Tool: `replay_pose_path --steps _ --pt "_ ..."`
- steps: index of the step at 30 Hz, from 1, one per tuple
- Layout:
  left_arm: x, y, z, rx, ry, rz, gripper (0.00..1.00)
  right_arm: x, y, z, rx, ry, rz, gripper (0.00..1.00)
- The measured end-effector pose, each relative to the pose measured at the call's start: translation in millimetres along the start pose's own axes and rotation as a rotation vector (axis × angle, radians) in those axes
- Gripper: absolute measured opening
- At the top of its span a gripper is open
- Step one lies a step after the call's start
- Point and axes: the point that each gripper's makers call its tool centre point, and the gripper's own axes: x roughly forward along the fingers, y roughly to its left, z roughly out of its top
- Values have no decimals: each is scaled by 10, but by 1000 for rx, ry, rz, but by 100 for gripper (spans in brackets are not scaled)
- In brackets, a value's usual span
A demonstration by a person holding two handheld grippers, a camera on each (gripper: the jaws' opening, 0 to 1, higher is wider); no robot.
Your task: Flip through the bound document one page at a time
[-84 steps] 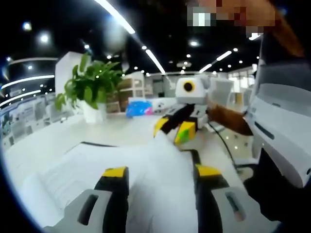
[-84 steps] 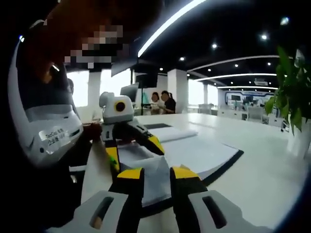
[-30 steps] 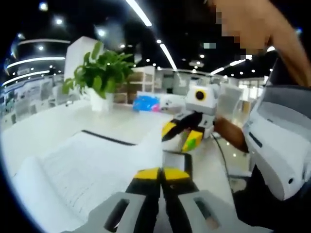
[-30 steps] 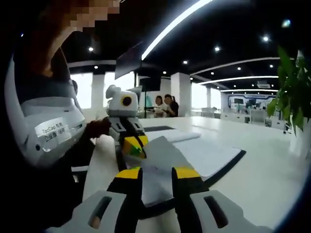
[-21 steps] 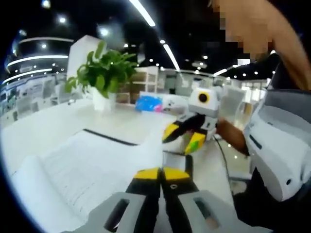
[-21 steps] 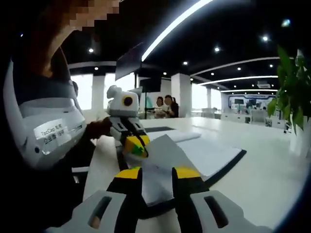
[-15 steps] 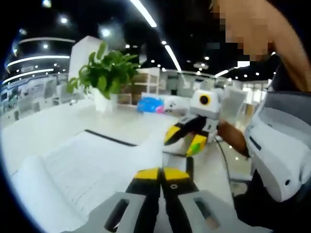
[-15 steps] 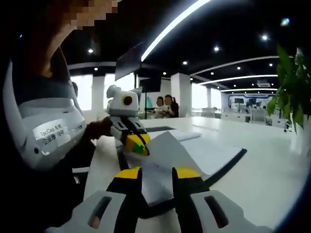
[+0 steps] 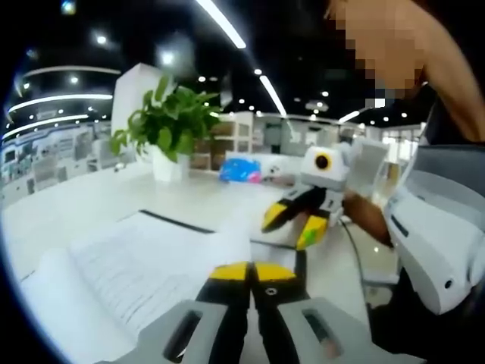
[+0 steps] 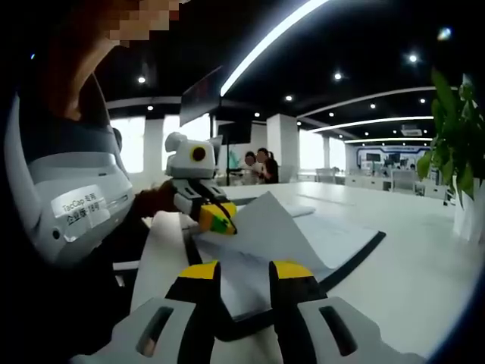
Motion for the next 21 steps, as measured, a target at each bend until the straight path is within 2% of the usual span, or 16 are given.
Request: replay_pose_path --steps 21 --pt "-85 85 113 -16 -43 44 3 -14 7 6 -2 -4 4 29"
